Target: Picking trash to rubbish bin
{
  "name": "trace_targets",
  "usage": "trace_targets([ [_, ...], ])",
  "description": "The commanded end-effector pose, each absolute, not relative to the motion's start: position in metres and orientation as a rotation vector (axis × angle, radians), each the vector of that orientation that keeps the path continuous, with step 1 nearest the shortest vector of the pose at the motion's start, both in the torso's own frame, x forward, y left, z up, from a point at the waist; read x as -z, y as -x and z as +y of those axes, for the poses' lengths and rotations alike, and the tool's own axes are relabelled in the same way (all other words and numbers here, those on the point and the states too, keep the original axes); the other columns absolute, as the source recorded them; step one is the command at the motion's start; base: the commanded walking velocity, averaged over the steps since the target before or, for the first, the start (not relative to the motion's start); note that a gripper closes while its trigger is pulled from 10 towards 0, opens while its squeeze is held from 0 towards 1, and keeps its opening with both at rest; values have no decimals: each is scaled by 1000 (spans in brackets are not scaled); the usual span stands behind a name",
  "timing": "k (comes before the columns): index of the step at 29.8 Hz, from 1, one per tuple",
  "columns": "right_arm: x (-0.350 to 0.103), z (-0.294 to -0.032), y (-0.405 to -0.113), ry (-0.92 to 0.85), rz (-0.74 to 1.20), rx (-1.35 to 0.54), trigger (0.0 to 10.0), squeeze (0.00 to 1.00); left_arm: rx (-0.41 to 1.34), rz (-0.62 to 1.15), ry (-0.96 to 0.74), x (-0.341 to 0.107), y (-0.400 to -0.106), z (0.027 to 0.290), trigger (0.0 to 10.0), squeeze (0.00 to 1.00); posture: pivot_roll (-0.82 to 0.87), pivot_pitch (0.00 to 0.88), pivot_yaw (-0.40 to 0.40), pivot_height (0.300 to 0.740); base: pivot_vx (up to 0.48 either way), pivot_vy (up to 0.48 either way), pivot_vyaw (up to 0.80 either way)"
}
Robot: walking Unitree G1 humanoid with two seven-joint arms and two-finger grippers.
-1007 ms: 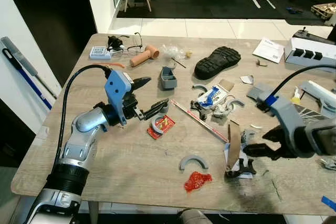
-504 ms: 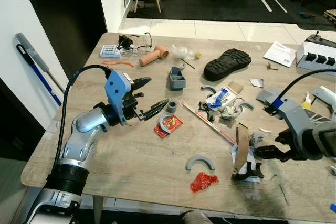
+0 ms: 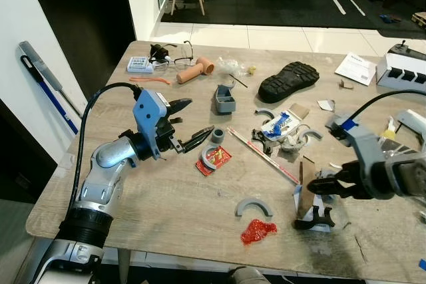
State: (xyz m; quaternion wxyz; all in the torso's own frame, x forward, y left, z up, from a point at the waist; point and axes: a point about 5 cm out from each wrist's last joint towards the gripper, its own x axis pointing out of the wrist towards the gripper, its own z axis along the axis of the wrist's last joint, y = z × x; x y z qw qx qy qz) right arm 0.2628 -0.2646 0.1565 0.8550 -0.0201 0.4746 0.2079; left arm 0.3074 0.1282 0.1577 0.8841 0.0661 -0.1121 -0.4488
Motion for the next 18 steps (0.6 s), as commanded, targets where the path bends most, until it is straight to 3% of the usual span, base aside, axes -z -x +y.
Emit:
trace_targets([
  [1, -156, -263, -264, 11, 998, -443, 10000, 0, 949, -231, -142, -156, -305, 125, 10000, 0, -104, 0, 17, 740, 0, 0, 0],
  [17, -126, -264, -261, 4, 1091, -407, 10000, 0, 949, -229, -142, -155, -305, 126, 10000, 0, -104, 0, 17, 740, 0, 0, 0],
  [18, -123, -266, -260, 13, 1099, -397, 2431, 0, 948, -229, -142, -155, -305, 126, 10000, 0, -103, 0, 16, 740, 0, 0, 0],
])
